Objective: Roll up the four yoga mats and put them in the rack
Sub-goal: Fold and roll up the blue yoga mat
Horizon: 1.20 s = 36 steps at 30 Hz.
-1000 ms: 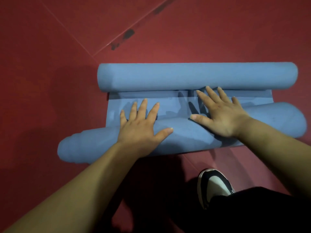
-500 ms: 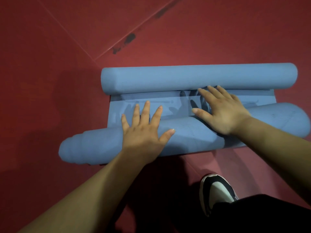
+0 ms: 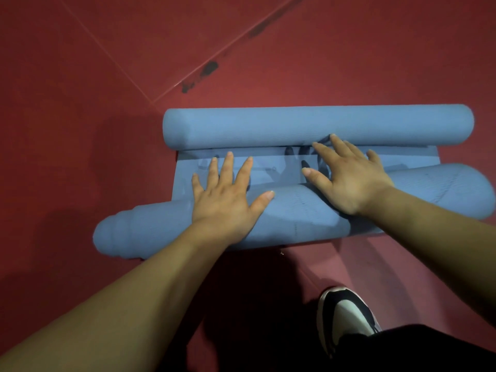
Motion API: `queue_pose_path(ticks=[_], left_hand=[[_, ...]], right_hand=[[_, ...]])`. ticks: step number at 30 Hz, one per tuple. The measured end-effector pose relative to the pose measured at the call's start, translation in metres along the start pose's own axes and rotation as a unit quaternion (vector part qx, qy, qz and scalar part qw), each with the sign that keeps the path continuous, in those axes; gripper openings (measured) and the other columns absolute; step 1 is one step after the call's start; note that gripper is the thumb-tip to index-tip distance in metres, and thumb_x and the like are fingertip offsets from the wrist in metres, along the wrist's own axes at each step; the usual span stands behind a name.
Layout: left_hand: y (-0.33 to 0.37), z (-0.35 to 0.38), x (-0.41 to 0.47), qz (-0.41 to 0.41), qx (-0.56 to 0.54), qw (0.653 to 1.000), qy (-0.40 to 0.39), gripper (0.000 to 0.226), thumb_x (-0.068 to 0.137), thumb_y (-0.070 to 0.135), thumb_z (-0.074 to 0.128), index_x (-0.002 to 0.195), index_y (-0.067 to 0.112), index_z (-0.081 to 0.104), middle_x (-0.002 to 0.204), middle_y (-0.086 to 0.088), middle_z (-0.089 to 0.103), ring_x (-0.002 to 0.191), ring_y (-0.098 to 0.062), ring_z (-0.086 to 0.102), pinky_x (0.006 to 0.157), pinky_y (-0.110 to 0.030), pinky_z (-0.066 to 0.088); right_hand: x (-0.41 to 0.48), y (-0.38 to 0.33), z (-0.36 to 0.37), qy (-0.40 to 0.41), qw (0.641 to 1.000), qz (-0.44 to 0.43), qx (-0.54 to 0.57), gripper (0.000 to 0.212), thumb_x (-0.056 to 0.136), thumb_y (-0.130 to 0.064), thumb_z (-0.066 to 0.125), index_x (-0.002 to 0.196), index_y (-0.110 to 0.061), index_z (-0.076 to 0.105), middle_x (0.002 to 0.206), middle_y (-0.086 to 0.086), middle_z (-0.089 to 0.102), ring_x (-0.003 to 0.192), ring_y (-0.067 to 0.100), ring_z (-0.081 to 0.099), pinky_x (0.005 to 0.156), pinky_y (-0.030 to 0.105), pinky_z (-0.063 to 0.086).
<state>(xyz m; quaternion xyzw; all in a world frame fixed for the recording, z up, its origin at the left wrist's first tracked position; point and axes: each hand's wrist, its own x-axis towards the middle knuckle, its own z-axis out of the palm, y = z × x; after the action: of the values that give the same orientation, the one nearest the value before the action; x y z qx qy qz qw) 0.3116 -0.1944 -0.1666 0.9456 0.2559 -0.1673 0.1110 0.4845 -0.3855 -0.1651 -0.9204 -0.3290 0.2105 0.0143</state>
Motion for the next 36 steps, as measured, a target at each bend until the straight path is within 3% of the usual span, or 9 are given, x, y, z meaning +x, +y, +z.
queue_pose_path(ticks=[6,16,25,36], left_hand=[[-0.001,-0.001,-0.008,0.003,0.008,1.0,0.021,0.083,0.088,0.083,0.013,0.158,0.043,-0.003,0.17,0.002,-0.011,0.156,-0.025,-0.013,0.121,-0.062,-0.003],[-0.003,-0.009,0.012,-0.007,-0.008,1.0,-0.02,0.089,0.083,0.089,0.009,0.157,0.044,-0.011,0.169,0.0,-0.017,0.155,-0.025,-0.018,0.122,-0.061,-0.005],[0.006,-0.003,0.003,-0.002,0.015,1.0,0.018,0.083,0.087,0.083,0.011,0.158,0.043,-0.004,0.17,0.002,-0.011,0.156,-0.025,-0.013,0.121,-0.062,-0.003],[0.003,-0.009,0.015,0.006,0.012,1.0,0.02,0.084,0.088,0.083,0.011,0.158,0.042,-0.008,0.169,0.002,-0.018,0.155,-0.026,-0.019,0.121,-0.064,-0.005]], right_hand=[[0.014,-0.002,-0.007,0.021,1.0,0.005,0.013,0.085,0.089,-0.081,0.013,0.16,-0.035,0.016,0.17,0.004,0.004,0.156,0.024,0.01,0.122,0.058,0.015],[0.01,-0.008,-0.01,0.01,1.0,0.014,0.016,0.083,0.09,-0.081,0.015,0.16,-0.036,0.016,0.17,0.004,0.003,0.156,0.022,0.009,0.122,0.057,0.012],[0.027,-0.006,-0.013,0.02,1.0,0.017,0.015,0.084,0.09,-0.081,0.014,0.16,-0.035,0.016,0.17,0.005,0.002,0.155,0.025,0.009,0.122,0.058,0.015],[0.03,-0.008,-0.016,0.008,1.0,0.016,0.01,0.085,0.089,-0.082,0.015,0.16,-0.036,0.013,0.17,0.005,-0.001,0.156,0.024,0.005,0.122,0.06,0.011]])
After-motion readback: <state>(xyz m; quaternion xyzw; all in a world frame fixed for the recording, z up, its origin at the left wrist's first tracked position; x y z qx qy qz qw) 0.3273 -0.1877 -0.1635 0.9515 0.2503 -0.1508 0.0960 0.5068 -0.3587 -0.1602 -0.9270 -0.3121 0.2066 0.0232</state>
